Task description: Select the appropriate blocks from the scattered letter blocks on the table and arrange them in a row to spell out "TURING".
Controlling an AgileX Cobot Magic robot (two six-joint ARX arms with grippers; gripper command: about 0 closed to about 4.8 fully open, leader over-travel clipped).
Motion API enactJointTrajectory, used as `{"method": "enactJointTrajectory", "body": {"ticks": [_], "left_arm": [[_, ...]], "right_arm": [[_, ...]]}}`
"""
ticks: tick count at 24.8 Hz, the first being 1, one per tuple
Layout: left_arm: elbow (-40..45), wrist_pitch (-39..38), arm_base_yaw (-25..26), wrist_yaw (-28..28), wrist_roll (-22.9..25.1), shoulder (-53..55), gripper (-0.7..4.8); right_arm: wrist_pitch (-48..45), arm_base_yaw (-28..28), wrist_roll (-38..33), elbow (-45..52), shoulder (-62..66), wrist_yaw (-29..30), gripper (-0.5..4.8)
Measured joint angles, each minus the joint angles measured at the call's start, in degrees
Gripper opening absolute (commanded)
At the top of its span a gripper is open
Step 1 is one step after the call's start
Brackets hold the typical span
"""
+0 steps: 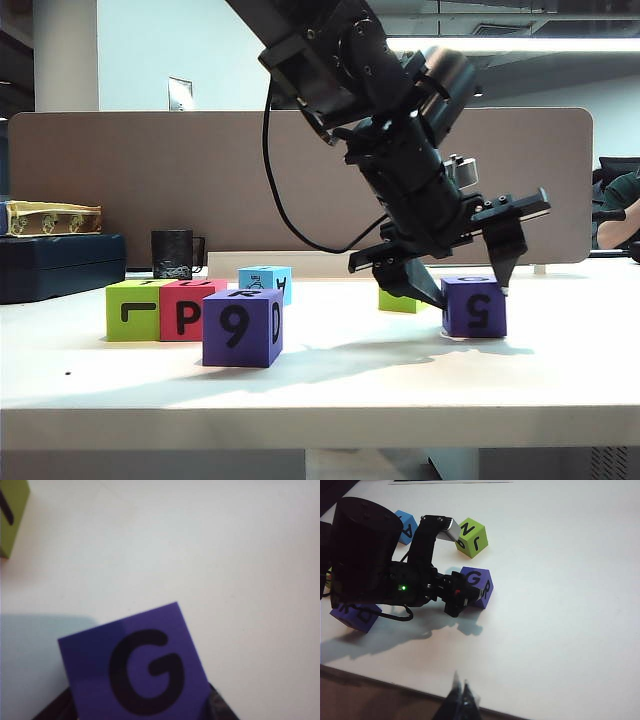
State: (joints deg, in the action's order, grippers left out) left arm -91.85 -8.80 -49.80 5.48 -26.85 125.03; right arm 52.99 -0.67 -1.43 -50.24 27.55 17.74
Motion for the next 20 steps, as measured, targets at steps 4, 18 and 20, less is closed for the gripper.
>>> {"method": "enactJointTrajectory", "body": {"ticks": [4, 18, 20], "left_arm": [[-0.07, -1.07, 0.04, 0.04, 0.02, -0.13, 3.11], [0.33, -6.6, 0.28, -2.89, 0.44, -0.52, 3.76], [0.52, -8.15, 0.28, -2.93, 1.99, -1.62, 3.76]], "right_arm": [[0.0, 0.0, 0.0, 0.0, 0.0, -0.02, -0.01], [0.02, 0.0, 0.0, 0.0, 0.02, 0.0, -0.01], [0.02, 0.0, 0.0, 0.0, 0.02, 0.0, -0.01]]}}
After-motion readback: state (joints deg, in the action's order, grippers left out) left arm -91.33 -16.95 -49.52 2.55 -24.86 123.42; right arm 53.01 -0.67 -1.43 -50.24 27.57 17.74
